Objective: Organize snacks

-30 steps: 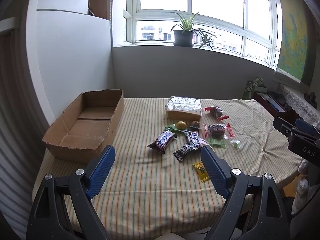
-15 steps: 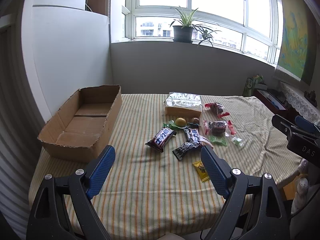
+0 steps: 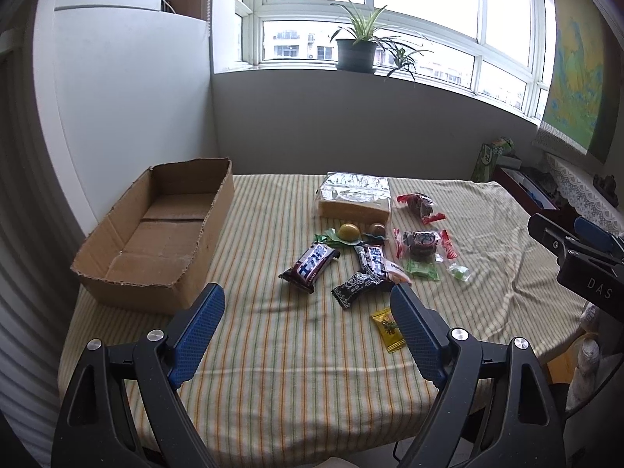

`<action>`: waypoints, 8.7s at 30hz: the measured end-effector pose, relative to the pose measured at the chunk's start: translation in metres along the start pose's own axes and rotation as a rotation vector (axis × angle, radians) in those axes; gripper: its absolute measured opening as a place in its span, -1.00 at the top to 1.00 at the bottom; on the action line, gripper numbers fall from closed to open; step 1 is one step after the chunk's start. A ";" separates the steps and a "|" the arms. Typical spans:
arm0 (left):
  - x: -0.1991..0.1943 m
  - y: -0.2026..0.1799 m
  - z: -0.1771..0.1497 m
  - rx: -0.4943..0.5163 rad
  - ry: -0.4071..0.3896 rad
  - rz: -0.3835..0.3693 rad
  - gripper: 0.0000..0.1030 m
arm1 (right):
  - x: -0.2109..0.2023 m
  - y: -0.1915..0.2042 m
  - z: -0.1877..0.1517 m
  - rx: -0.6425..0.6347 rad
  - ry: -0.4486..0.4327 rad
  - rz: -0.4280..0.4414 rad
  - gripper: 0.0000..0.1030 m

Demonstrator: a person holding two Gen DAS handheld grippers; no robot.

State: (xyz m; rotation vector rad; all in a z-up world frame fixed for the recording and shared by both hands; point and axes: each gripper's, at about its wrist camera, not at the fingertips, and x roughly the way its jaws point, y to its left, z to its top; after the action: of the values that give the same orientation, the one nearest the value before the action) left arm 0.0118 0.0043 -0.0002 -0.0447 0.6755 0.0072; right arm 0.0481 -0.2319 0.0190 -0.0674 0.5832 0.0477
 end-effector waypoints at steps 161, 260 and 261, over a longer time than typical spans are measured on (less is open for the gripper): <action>0.050 0.079 0.021 -0.169 0.139 -0.079 0.86 | 0.093 0.123 0.048 -0.270 0.299 0.590 0.55; 0.161 0.018 0.018 0.045 0.318 -0.129 0.38 | 0.151 0.022 -0.031 -0.198 0.463 0.277 0.50; 0.161 0.018 0.018 0.044 0.318 -0.129 0.48 | 0.152 0.023 -0.031 -0.199 0.464 0.277 0.50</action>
State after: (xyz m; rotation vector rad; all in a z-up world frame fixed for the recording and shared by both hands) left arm 0.1481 0.0220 -0.0870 -0.0476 0.9892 -0.1413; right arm 0.1562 -0.2071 -0.0912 -0.1937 1.0483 0.3664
